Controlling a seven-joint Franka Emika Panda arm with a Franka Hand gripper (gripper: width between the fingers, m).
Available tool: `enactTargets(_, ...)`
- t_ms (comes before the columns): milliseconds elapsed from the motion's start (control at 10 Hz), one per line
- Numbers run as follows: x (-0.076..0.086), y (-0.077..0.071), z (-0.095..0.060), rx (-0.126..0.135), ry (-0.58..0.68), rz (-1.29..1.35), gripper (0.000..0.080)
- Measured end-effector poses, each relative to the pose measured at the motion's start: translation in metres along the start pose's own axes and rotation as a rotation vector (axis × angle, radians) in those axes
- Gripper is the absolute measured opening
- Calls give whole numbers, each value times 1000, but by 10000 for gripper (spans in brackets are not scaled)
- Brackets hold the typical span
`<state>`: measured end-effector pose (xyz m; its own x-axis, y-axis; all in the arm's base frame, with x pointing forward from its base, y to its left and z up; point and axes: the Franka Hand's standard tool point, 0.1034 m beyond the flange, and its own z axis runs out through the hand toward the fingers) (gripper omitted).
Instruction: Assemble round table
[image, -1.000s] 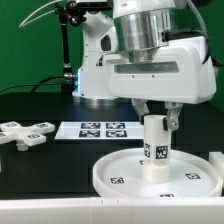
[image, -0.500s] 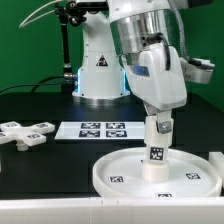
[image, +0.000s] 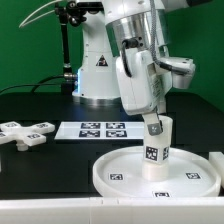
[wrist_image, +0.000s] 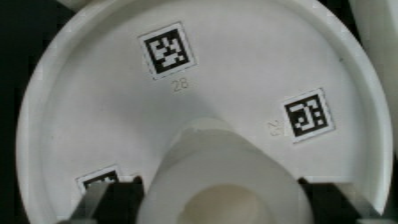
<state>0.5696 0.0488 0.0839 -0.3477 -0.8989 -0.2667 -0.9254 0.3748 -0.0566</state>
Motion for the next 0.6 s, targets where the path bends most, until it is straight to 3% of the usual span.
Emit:
enactTargets(200,1,0,0,-3,2,-71,605)
enactTargets(600,6,-3,1,9,10,-359,649)
